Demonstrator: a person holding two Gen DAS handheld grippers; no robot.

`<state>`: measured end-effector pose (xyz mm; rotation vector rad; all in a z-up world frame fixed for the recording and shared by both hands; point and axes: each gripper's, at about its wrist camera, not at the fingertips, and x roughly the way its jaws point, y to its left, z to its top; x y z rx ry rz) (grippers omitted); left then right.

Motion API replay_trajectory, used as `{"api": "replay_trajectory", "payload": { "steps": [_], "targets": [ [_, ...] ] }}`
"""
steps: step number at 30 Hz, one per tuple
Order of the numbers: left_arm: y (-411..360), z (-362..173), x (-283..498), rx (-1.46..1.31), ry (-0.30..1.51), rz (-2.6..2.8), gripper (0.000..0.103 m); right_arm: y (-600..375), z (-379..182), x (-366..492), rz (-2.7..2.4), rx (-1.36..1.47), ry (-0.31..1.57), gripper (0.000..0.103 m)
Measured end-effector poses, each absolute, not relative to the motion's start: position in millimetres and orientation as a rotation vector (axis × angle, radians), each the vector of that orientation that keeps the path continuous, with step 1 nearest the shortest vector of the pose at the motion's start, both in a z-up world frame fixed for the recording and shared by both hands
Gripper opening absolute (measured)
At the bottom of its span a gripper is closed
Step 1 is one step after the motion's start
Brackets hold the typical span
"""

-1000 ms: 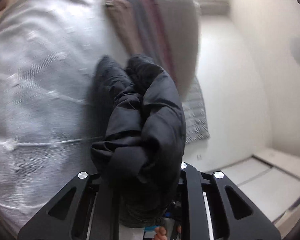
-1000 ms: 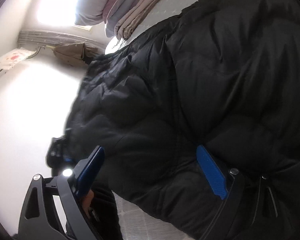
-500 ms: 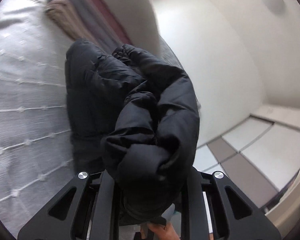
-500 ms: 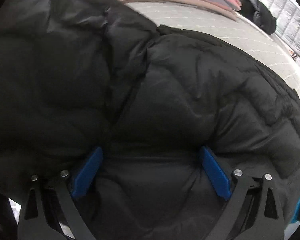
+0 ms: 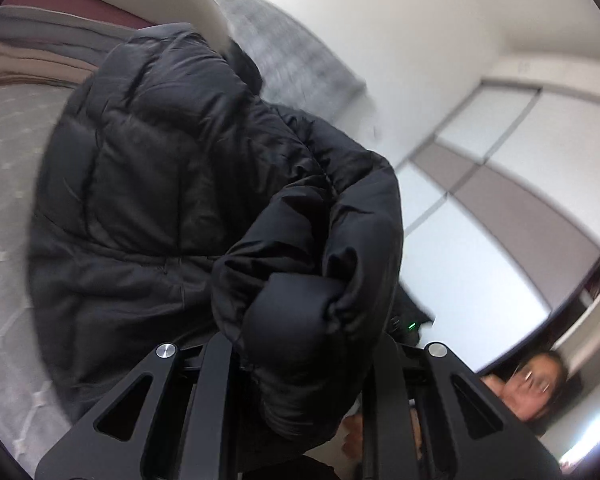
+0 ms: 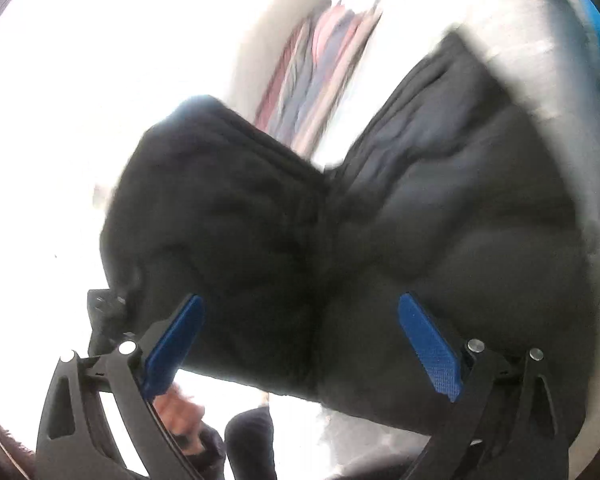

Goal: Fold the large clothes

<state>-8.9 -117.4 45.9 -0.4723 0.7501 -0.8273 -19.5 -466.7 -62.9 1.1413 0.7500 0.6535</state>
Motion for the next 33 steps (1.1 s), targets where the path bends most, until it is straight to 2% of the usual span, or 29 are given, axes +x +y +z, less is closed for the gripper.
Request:
{"api": "replay_trajectory", "payload": {
  "steps": [6, 10, 13, 18, 26, 30, 33],
  "targets": [
    [-213, -7, 6, -0.256, 0.922, -0.879, 0.015, -492, -107, -28, 0.695, 1.282, 0.758, 0.095],
    [-241, -32, 8, -0.125, 0.993, -0.840, 0.019, -500, -126, -21, 0.751, 1.393, 0.723, 0.096],
    [-258, -39, 4, 0.044, 1.019, -0.818, 0.032, -516, -126, -29, 0.764, 1.455, 0.647, 0.096],
    [-270, -34, -4, 0.152, 1.003, -0.860, 0.062, -529, -91, -34, 0.767, 1.377, 0.561, 0.096],
    [-279, -33, -34, 0.166, 1.016, -0.861, 0.067, -530, -23, -18, 0.891, 1.251, 0.456, 0.096],
    [-287, -30, -32, 0.229, 1.013, -0.842, 0.068, -513, -13, 14, 1.076, 1.232, 0.541, 0.096],
    [-296, -14, -49, 0.273, 0.996, -0.831, 0.069, -501, -25, 30, 1.039, 1.184, 0.689, 0.096]
  ]
}}
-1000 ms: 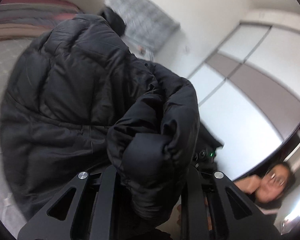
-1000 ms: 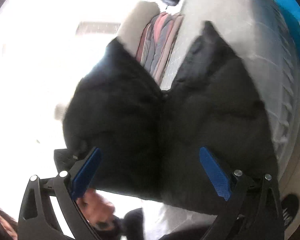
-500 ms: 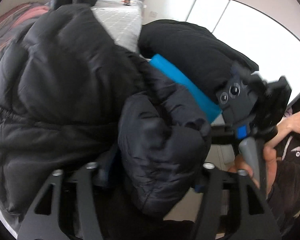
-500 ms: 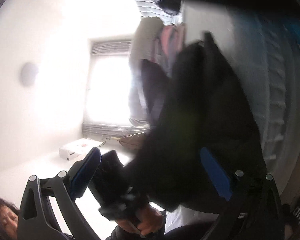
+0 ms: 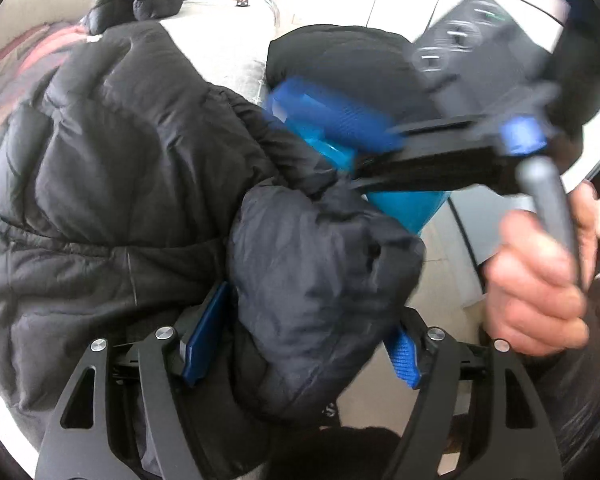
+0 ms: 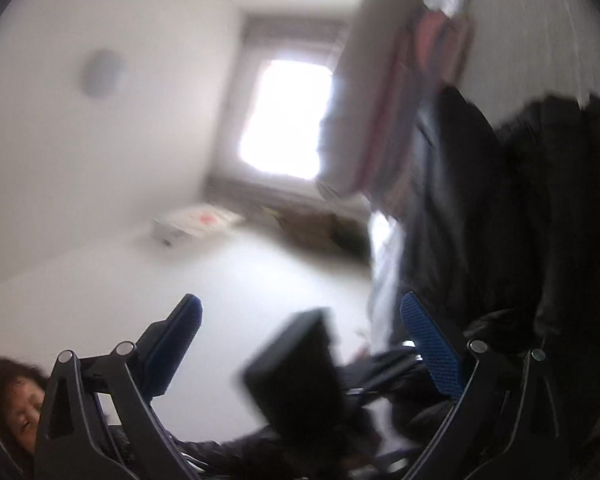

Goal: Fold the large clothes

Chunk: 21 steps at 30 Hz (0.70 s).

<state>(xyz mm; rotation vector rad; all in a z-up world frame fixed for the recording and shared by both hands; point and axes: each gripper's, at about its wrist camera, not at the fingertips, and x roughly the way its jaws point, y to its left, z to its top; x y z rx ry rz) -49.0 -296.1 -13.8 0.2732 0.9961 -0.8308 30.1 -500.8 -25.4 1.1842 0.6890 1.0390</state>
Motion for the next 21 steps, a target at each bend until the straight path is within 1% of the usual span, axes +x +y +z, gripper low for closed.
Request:
{"api": "replay_trajectory", "payload": {
  "steps": [2, 5, 7, 10, 11, 14, 16, 18, 20, 21],
  "targets": [
    [-289, -6, -58, 0.304, 0.980, -0.827, 0.069, -500, -45, 41, 0.904, 1.128, 0.808, 0.096],
    [-265, 3, -64, 0.268, 0.972, -0.828, 0.069, -507, -70, 48, 0.815, 1.118, 0.892, 0.096],
    [-236, 14, -61, 0.181, 0.970, -0.819, 0.069, -509, -76, 43, 0.800, 1.129, 0.888, 0.096],
    [-179, 27, -48, 0.003, 0.980, -0.757, 0.069, -511, -68, 24, 0.828, 1.143, 0.832, 0.096],
    [-159, 29, -41, -0.065, 0.985, -0.736, 0.069, -509, -62, 17, 0.808, 1.093, 0.857, 0.096],
    [-110, 26, -24, -0.193, 1.009, -0.665, 0.070, -495, -70, 17, 0.667, 0.912, 1.024, 0.096],
    [-81, 27, -17, -0.265, 1.008, -0.621, 0.070, -502, -62, 6, 0.655, 0.921, 0.978, 0.096],
    [-50, 29, -14, -0.357, 0.985, -0.593, 0.070, -515, -37, -13, 0.609, 0.896, 0.868, 0.096],
    [-29, 24, -11, -0.418, 0.976, -0.561, 0.070, -520, -25, -27, 0.510, 0.823, 0.853, 0.096],
    [-21, 19, -7, -0.451, 0.982, -0.551, 0.071, -518, -27, -26, 0.464, 0.777, 0.879, 0.096]
  ]
}}
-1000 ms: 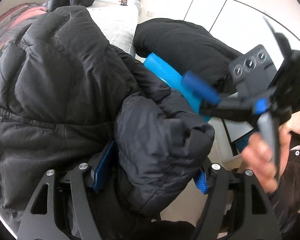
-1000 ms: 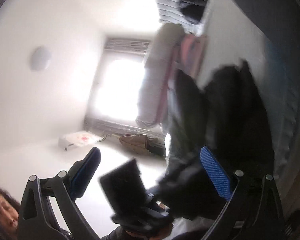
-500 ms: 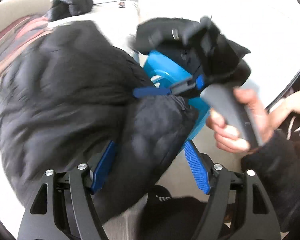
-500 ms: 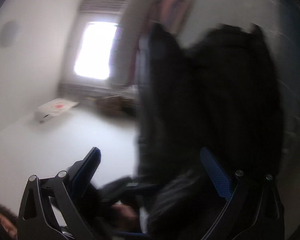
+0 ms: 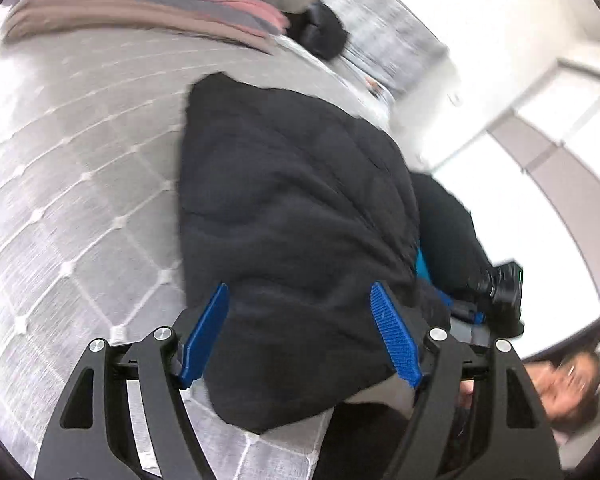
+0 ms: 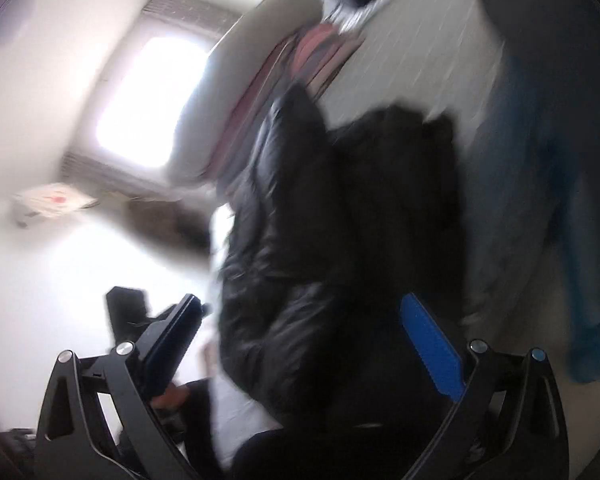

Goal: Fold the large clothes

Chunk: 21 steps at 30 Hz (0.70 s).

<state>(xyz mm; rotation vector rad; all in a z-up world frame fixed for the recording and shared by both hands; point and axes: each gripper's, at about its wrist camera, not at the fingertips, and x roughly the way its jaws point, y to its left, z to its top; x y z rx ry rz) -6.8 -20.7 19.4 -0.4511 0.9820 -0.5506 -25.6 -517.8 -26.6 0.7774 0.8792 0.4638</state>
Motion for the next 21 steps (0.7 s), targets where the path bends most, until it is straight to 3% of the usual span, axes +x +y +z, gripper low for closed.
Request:
{"api": "replay_trajectory", "payload": {
  "steps": [4, 12, 16, 21],
  "targets": [
    [-5, -10, 11, -0.602, 1.057, -0.534, 0.072, -500, -59, -12, 0.370, 0.684, 1.026, 0.096],
    [-5, -67, 31, -0.757, 1.137, -0.541, 0.072, -495, -67, -6, 0.518, 0.806, 1.004, 0.096],
    [-10, -88, 41, -0.825, 1.172, -0.590, 0.072, -481, -87, 10, 0.472, 0.705, 1.117, 0.096],
    [-27, -102, 51, -0.859, 1.180, -0.653, 0.085, -471, -124, 24, 0.552, 0.817, 1.211, 0.096]
  ]
}}
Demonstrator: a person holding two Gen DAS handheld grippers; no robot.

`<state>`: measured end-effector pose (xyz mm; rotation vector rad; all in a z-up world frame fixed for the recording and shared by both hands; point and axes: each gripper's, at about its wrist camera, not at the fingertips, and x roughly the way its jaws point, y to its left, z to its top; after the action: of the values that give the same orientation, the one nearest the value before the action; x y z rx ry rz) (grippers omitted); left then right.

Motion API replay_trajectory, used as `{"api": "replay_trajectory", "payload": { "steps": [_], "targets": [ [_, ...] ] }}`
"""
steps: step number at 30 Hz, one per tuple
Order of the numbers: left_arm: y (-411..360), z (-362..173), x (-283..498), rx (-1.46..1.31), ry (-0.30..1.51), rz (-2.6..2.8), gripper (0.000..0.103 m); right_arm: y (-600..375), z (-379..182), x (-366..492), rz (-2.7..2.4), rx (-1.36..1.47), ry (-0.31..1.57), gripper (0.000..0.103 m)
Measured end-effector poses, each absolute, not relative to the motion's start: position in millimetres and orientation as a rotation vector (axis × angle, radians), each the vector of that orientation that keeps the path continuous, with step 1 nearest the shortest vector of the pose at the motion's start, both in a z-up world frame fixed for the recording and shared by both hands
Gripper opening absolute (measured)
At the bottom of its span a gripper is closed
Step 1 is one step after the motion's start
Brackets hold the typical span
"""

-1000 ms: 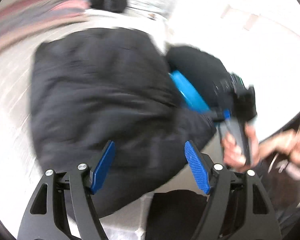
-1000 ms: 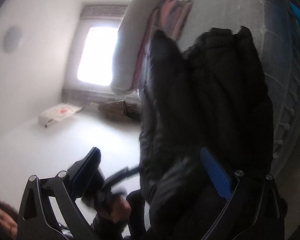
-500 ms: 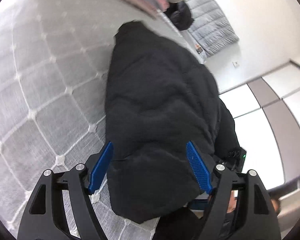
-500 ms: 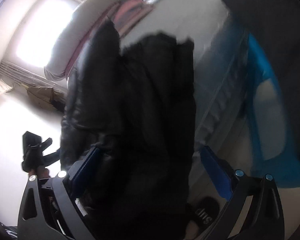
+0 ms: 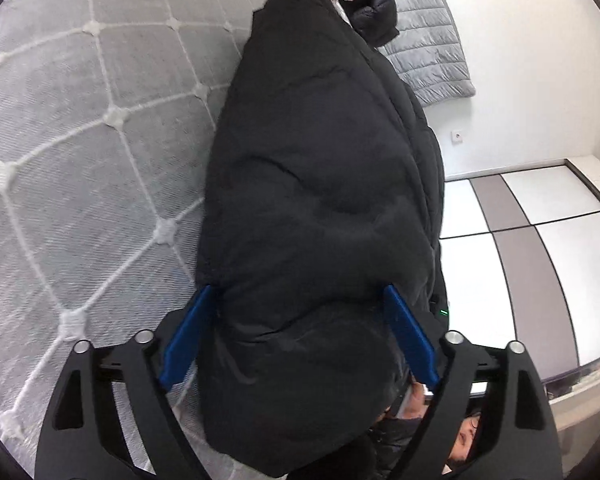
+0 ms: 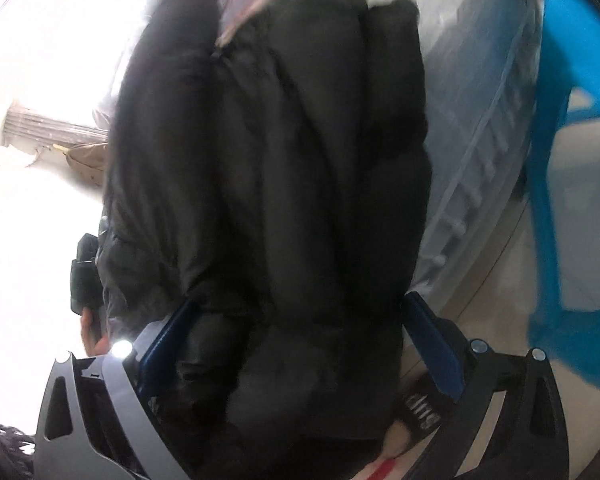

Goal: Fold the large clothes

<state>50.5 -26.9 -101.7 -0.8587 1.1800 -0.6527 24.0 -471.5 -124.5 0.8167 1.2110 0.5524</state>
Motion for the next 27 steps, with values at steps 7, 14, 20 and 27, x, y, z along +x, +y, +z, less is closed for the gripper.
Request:
{"api": "replay_trajectory", "payload": {
  "steps": [7, 14, 20, 27],
  "targets": [
    [-65, -88, 61, -0.707, 1.191, -0.650, 0.073, -485, -146, 19, 0.668, 1.027, 1.115, 0.094],
    [-73, -43, 52, -0.531, 1.067, -0.595, 0.020, -482, -101, 8, 0.648, 0.993, 1.004, 0.043],
    [-63, 17, 40, -0.415, 0.902, -0.568, 0.016, -451, -46, 13, 0.730, 0.909, 0.867, 0.040],
    [4, 60, 25, -0.309, 0.779, -0.463, 0.015, -378, -30, 59, 0.833, 0.806, 0.868, 0.040]
  ]
}}
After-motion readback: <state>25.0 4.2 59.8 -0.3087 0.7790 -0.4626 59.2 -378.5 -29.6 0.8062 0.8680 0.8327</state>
